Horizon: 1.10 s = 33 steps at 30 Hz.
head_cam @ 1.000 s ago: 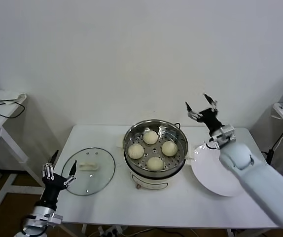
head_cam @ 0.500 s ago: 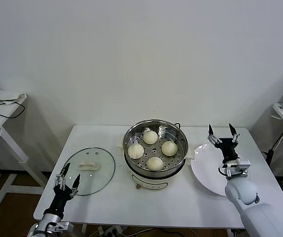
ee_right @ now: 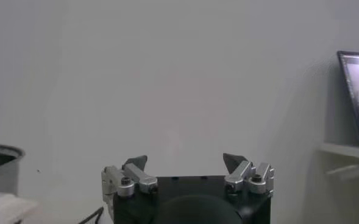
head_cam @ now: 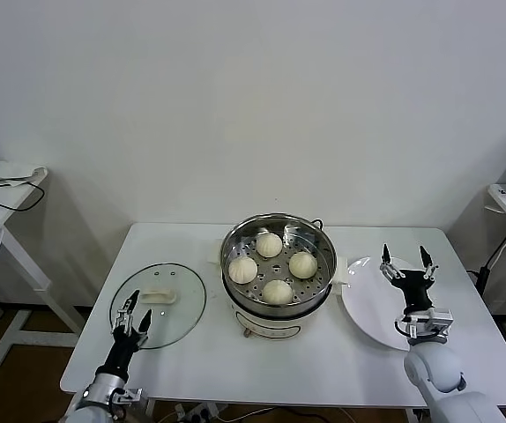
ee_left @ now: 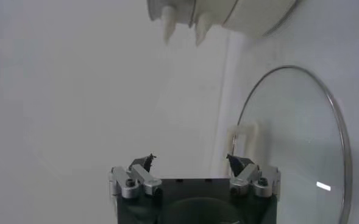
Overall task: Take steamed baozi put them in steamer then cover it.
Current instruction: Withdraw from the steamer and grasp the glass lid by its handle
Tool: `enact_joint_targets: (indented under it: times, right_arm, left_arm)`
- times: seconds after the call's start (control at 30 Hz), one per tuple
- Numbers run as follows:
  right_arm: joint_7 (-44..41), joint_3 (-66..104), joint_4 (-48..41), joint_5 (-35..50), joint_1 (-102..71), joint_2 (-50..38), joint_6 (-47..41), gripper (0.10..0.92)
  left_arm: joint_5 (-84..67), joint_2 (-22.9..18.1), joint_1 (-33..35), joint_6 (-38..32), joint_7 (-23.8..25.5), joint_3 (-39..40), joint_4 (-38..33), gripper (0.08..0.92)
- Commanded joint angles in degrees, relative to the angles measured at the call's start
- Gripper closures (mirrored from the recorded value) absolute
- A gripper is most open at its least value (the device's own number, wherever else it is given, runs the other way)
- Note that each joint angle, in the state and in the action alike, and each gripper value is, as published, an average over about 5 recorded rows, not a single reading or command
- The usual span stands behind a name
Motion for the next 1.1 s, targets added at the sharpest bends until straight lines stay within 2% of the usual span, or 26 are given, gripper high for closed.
enact_joint_targets:
  times: [0.03,1.1]
  right_arm:
    - [0.2,1.7,-0.1,-0.5,-1.9,1.0,0.3,0.203]
    - [-0.6,1.7,-1.3,-2.5,-1.9,2.6,1.1,0.203]
  left_arm:
    - [2.3,-0.2,-5.5,1.5,-0.8,2.0,4.9,0.177]
    - [2.6,-1.5,-12.3,3.4,0.5,4.2,11.3,0.177]
